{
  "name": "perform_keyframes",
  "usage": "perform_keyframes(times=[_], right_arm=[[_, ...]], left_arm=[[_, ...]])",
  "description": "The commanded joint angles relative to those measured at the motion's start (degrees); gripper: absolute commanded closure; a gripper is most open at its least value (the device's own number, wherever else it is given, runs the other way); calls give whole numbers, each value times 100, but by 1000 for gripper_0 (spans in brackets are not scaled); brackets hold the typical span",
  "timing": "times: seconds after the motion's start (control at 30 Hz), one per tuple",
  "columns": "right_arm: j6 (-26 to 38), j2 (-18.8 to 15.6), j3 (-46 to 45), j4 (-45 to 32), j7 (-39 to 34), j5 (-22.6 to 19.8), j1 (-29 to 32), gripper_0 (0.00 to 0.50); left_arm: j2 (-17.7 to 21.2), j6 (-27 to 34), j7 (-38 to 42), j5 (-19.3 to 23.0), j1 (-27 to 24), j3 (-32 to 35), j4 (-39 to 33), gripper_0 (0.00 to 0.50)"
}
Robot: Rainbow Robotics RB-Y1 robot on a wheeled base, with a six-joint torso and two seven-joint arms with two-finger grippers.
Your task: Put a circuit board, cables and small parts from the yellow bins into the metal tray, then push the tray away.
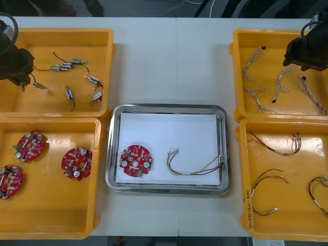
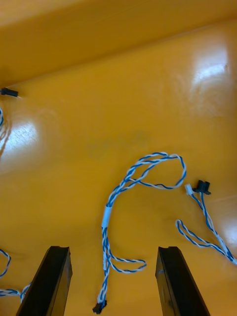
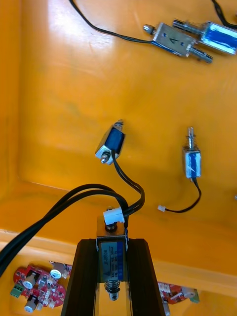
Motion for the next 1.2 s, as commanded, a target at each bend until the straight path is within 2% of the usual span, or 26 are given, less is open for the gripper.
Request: perform_keyframes(times=[0.03, 0.27, 0.43, 0.67, 1.2], right_arm=[[-240, 173, 88, 29, -221, 119, -327, 0], [-837, 244, 88, 469, -256, 242, -327, 0], [-881, 244, 88, 601, -282, 321, -327, 0], [-1294, 261, 80, 1049, -353, 330, -327, 0], [-1426, 367, 80, 1049, -564, 330, -327, 0]], left_arm=[[292, 263, -571, 150, -289, 147, -512, 500], [283, 360, -527, 405, -377, 147, -837, 500], [283, 342, -527, 519, -377, 147, -881, 500], [283, 342, -509, 528, -377, 147, -863, 500], [283, 298, -404, 396, -315, 147, -819, 499]])
